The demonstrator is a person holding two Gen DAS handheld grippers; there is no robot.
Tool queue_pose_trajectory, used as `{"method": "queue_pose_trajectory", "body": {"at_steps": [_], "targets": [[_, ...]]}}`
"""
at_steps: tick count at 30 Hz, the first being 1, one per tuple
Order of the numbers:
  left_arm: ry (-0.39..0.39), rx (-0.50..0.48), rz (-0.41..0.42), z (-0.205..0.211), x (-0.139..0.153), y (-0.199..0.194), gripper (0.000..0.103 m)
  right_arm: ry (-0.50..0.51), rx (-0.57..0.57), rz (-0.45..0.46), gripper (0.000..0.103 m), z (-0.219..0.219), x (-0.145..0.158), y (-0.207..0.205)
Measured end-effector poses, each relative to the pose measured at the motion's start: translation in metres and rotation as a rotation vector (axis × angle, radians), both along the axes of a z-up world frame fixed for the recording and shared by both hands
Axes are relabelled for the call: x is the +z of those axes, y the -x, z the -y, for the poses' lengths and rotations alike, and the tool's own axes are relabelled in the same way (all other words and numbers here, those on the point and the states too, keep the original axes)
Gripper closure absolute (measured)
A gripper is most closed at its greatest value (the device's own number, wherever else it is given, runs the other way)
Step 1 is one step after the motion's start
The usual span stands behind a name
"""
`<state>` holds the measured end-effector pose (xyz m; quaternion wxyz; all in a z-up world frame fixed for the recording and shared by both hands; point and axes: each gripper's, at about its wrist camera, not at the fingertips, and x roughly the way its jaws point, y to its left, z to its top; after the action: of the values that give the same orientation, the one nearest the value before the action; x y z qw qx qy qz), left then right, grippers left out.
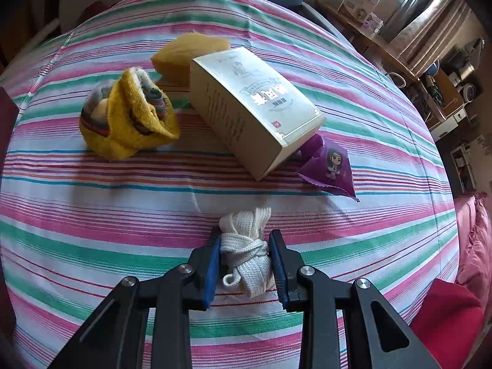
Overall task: Organize objects
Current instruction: 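Lower the plastic bag into the tray and open the left tool, then carry the white rope bundle over the tray with the right tool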
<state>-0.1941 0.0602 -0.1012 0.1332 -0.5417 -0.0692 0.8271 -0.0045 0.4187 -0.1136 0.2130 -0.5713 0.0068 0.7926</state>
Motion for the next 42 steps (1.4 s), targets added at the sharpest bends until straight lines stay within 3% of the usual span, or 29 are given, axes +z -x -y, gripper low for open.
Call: {"method": "queue_pose_trajectory", "body": {"at_steps": [5, 11, 15, 19, 25, 35, 42], "targets": [[0.011, 0.016, -0.030, 0.008, 0.011, -0.004, 0.051, 0.004, -0.002, -0.001, 0.072, -0.001, 0.001, 0.001], [0.011, 0.041, -0.106, 0.024, 0.038, -0.035, 0.050, -0.002, 0.001, -0.001, 0.071, 0.000, 0.001, 0.002], [0.011, 0.016, -0.218, 0.027, 0.060, -0.086, 0.050, -0.016, 0.008, 0.001, 0.071, 0.000, 0.000, 0.003], [0.091, -0.038, -0.298, 0.017, 0.068, -0.128, 0.050, -0.041, 0.024, 0.006, 0.072, 0.005, 0.000, 0.003], [0.050, -0.057, -0.277, 0.017, 0.066, -0.160, 0.050, -0.056, 0.030, 0.004, 0.072, 0.004, -0.001, 0.002], [0.119, -0.040, -0.279, 0.019, 0.059, -0.172, 0.050, -0.089, 0.040, 0.001, 0.073, 0.011, 0.001, -0.001], [0.121, -0.038, -0.267, 0.027, 0.053, -0.174, 0.050, -0.088, 0.034, -0.013, 0.073, 0.018, 0.003, -0.006]]}}
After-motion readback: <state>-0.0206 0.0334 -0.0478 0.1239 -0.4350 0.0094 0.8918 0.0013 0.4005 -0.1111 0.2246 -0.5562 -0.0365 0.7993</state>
